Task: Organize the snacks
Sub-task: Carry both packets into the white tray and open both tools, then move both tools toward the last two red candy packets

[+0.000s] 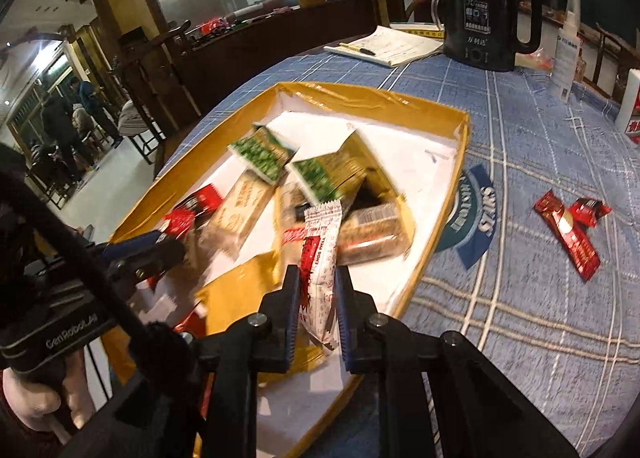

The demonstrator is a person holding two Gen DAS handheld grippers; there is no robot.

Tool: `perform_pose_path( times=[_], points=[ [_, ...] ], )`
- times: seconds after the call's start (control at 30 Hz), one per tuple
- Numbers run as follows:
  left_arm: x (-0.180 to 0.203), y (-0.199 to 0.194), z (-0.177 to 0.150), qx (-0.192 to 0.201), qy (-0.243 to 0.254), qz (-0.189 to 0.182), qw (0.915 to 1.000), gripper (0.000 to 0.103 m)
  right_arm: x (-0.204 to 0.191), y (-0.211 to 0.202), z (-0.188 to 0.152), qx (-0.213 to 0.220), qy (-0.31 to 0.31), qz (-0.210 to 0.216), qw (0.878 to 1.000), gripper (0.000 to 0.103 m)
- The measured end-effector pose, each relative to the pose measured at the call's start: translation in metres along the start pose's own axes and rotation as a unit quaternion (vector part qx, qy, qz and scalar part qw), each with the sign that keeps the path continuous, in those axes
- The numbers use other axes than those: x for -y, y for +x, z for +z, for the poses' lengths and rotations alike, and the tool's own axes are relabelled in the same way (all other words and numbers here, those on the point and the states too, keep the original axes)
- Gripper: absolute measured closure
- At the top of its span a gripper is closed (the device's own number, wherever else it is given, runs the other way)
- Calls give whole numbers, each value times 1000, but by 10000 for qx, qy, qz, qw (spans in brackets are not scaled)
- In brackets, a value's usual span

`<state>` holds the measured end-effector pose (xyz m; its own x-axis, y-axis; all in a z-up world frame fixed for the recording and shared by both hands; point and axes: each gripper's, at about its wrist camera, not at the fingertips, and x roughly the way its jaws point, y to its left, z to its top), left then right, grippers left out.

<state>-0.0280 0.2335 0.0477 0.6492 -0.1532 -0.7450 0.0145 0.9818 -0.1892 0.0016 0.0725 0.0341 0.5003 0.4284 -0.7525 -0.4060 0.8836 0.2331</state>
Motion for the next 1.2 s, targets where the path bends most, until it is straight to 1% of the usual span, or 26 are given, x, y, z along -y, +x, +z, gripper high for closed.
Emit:
perform_pose_path(
  times=[0.07, 0.1, 0.17, 0.23, 0.27, 0.3, 0.33, 0.37, 0.47, 0.5, 0.6, 0.67, 0.77, 0.97, 1.07, 1.2],
  points=[
    [2, -6, 0, 76, -30, 54, 10000, 72, 0, -2, 0, 9, 22, 6, 10000, 85],
    [4, -10, 0, 114, -32, 52, 9999, 70, 0, -5, -1, 82, 15, 70, 9999, 85],
    [6, -23, -2, 309, -35, 11, 9995, 60, 0, -9, -1, 175, 53, 49, 9998, 85],
    [9, -41, -6, 620, -120, 112, 9979, 29, 1, -13, -2, 187, 128, 52, 9997, 85],
    [10, -46, -7, 711, -149, 195, 9972, 23, 1, -18, -4, 240, 144, 59, 9996, 85],
    [13, -54, -9, 855, -178, 354, 9956, 17, -1, -23, -5, 317, 157, 64, 9994, 85],
    [18, -64, -13, 1019, -174, 538, 9932, 15, -1, -29, -7, 393, 178, 83, 9990, 84],
    [24, -73, -19, 1187, -130, 677, 9905, 15, -2, -35, -8, 457, 215, 103, 9987, 83],
    [36, -93, -33, 1428, -56, 797, 9865, 15, -2, -49, -15, 647, 324, 163, 9972, 80],
    [39, -97, -36, 1478, -49, 921, 9847, 15, -3, -53, -17, 700, 342, 170, 9968, 80],
    [48, -109, -44, 1688, 18, 1432, 9752, 15, -6, -66, -27, 815, 328, 178, 9960, 79],
    [53, -114, -49, 1781, 53, 1657, 9699, 15, -8, -75, -33, 898, 300, 163, 9954, 78],
    [57, -118, -52, 1769, 53, 1807, 9675, 15, -7, -88, -42, 1004, 334, 214, 9942, 75],
    [67, -126, -59, 1739, 18, 1947, 9653, 15, -4, -101, -57, 1091, 336, 234, 9932, 74],
    [74, -131, -62, 1774, 16, 2000, 9636, 15, 2, -106, -63, 1131, 406, 255, 9924, 72],
    [81, -130, -63, 1781, 38, 2073, 9619, 15, 14, -111, -71, 1163, 503, 243, 9916, 71]
  ],
)
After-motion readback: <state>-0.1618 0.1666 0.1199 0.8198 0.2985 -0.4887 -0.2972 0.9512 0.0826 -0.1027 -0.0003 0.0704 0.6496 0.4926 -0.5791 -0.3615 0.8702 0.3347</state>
